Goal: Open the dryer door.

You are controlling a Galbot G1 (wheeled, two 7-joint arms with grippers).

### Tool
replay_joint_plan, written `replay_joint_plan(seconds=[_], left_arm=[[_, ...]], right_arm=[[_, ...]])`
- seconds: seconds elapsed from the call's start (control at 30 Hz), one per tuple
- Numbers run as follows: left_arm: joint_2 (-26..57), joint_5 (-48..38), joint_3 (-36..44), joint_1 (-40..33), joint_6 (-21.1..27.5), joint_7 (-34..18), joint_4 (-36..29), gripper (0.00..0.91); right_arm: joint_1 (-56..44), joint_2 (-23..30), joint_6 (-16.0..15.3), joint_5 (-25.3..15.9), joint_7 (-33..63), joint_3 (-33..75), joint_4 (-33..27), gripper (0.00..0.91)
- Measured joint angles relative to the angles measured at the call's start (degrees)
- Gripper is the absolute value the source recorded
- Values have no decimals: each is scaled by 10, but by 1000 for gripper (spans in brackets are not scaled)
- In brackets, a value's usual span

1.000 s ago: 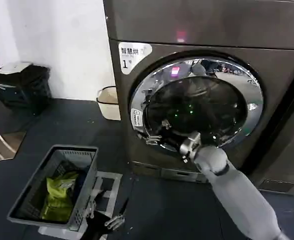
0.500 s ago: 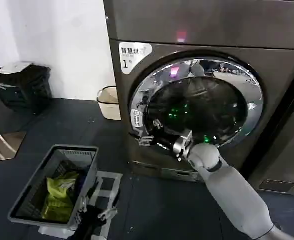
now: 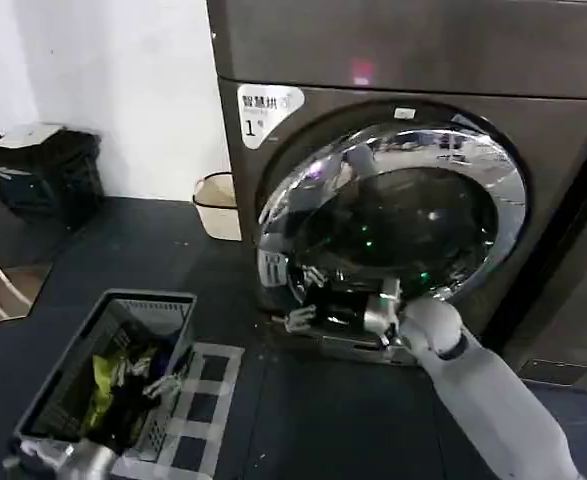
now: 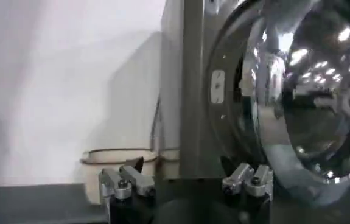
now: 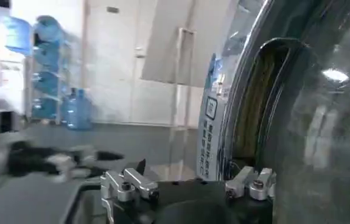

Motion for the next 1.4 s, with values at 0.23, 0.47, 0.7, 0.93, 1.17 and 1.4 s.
replay_joint_plan(seconds=[0.23, 0.47, 0.7, 0.93, 1.17, 1.4], left_arm=[[108, -98, 38, -69, -29, 11, 71, 907], [201, -154, 114, -154, -27, 20, 141, 907], [236, -191, 223, -251, -17, 65, 187, 907], [235, -233, 350, -371, -14, 86, 233, 907], [202, -243, 473, -497, -16, 100, 276, 907], [167, -260, 568, -584, -14, 145, 297, 907]], right_arm=[[-53, -39, 13, 5, -63, 45, 46, 907], [-111, -73, 26, 25, -124, 102, 89, 907], [-165, -100, 30, 35, -169, 161, 122, 907], [-247, -103, 37, 56, -200, 256, 141, 907], [-319, -87, 47, 44, -250, 393, 106, 907], [-369, -61, 51, 23, -249, 553, 52, 907]])
